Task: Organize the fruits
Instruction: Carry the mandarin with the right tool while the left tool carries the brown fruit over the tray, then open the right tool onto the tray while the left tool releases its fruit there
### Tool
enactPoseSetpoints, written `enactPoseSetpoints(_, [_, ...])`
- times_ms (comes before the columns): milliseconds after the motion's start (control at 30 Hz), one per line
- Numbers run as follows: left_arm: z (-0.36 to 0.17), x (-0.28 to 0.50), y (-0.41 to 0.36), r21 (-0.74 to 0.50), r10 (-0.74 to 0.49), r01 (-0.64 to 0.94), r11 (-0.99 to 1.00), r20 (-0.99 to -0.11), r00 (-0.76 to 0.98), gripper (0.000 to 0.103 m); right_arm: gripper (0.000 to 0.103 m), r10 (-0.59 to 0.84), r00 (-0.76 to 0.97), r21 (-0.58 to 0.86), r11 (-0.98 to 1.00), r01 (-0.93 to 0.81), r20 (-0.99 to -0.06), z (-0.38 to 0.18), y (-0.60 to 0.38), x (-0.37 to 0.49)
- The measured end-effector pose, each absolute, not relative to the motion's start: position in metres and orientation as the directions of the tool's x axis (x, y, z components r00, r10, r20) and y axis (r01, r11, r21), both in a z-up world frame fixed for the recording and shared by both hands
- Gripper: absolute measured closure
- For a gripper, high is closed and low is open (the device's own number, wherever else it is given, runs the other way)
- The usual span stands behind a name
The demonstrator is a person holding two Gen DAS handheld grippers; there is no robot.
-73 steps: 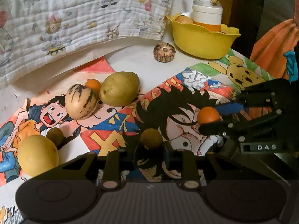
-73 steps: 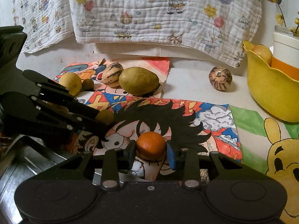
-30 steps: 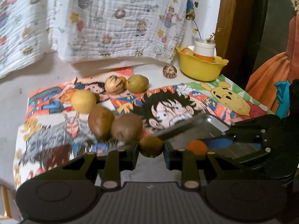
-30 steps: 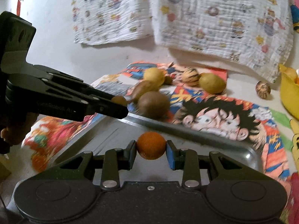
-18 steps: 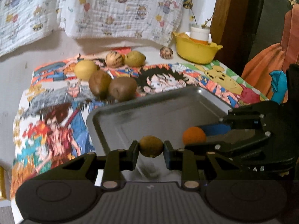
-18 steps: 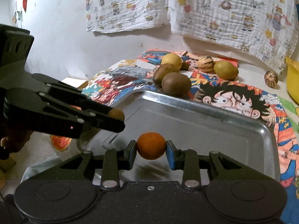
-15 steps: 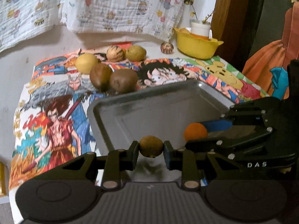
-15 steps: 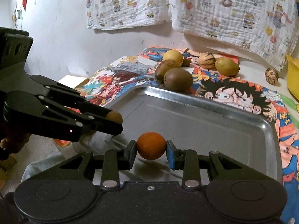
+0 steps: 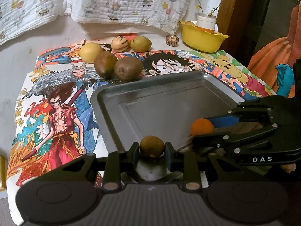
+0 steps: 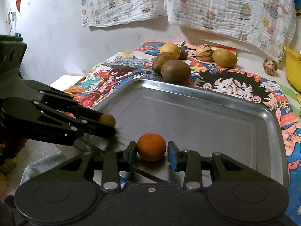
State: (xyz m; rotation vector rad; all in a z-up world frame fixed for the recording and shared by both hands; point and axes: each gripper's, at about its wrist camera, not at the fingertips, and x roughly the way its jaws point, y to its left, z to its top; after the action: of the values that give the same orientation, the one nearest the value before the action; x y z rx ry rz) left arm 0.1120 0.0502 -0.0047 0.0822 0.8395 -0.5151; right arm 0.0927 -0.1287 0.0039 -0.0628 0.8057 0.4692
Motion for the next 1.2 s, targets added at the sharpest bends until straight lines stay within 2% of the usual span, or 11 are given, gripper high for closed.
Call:
enactPoseSetpoints(133, [-0.003, 0.111, 0.052, -0.139, -0.400, 0.452, 0.881, -0.728, 0.557, 0.068, 0.056, 0.374, 0.607, 0.122, 0.902, -0.415, -0.701, 0.006, -0.133, 0.090])
enactPoseSetpoints(200, [-0.001, 0.108, 0.054, -0.142, -0.396, 0.438, 0.888, -0.719, 0.570, 0.068, 0.049, 0.370, 0.615, 0.120, 0.905, -0.408, -0.696, 0.008, -0.136, 0.089])
enactPoseSetpoints(267, [0.001, 0.105, 0.057, -0.147, -0.396, 0.426, 0.893, -0.707, 0.586, 0.064, 0.037, 0.365, 0.622, 0.123, 0.909, -0.397, -0.693, 0.009, -0.139, 0.087])
enactPoseSetpoints(367, [0.003, 0.100, 0.062, -0.175, -0.409, 0.410, 0.895, -0.691, 0.596, 0.053, 0.025, 0.364, 0.627, 0.135, 0.914, -0.382, -0.689, 0.011, -0.143, 0.083])
enactPoseSetpoints(433, [0.007, 0.094, 0.064, -0.182, -0.411, 0.404, 0.897, -0.681, 0.606, 0.036, 0.018, 0.365, 0.630, 0.140, 0.915, -0.379, -0.685, 0.013, -0.144, 0.081])
enactPoseSetpoints(567, [0.014, 0.083, 0.067, -0.154, -0.397, 0.404, 0.902, -0.663, 0.634, 0.025, 0.006, 0.370, 0.639, 0.137, 0.913, -0.385, -0.674, 0.017, -0.145, 0.075])
enactPoseSetpoints(733, [0.019, 0.071, 0.070, -0.127, -0.389, 0.414, 0.901, -0.658, 0.645, 0.009, 0.001, 0.366, 0.643, 0.123, 0.912, -0.391, -0.673, 0.022, -0.145, 0.069])
enactPoseSetpoints(833, [0.020, 0.066, 0.074, -0.087, -0.358, 0.407, 0.909, -0.662, 0.659, 0.003, 0.001, 0.350, 0.651, 0.098, 0.915, -0.391, -0.673, 0.024, -0.145, 0.067])
enactPoseSetpoints(1000, [0.020, 0.065, 0.082, -0.051, -0.320, 0.391, 0.919, -0.675, 0.665, 0.001, 0.001, 0.271, 0.705, 0.018, 0.939, -0.345, -0.656, 0.031, -0.154, 0.075])
enactPoseSetpoints(1200, [0.018, 0.076, 0.094, -0.023, -0.277, 0.362, 0.932, -0.689, 0.670, 0.001, 0.001, 0.190, 0.730, -0.009, 0.966, -0.259, -0.657, 0.037, -0.178, 0.097])
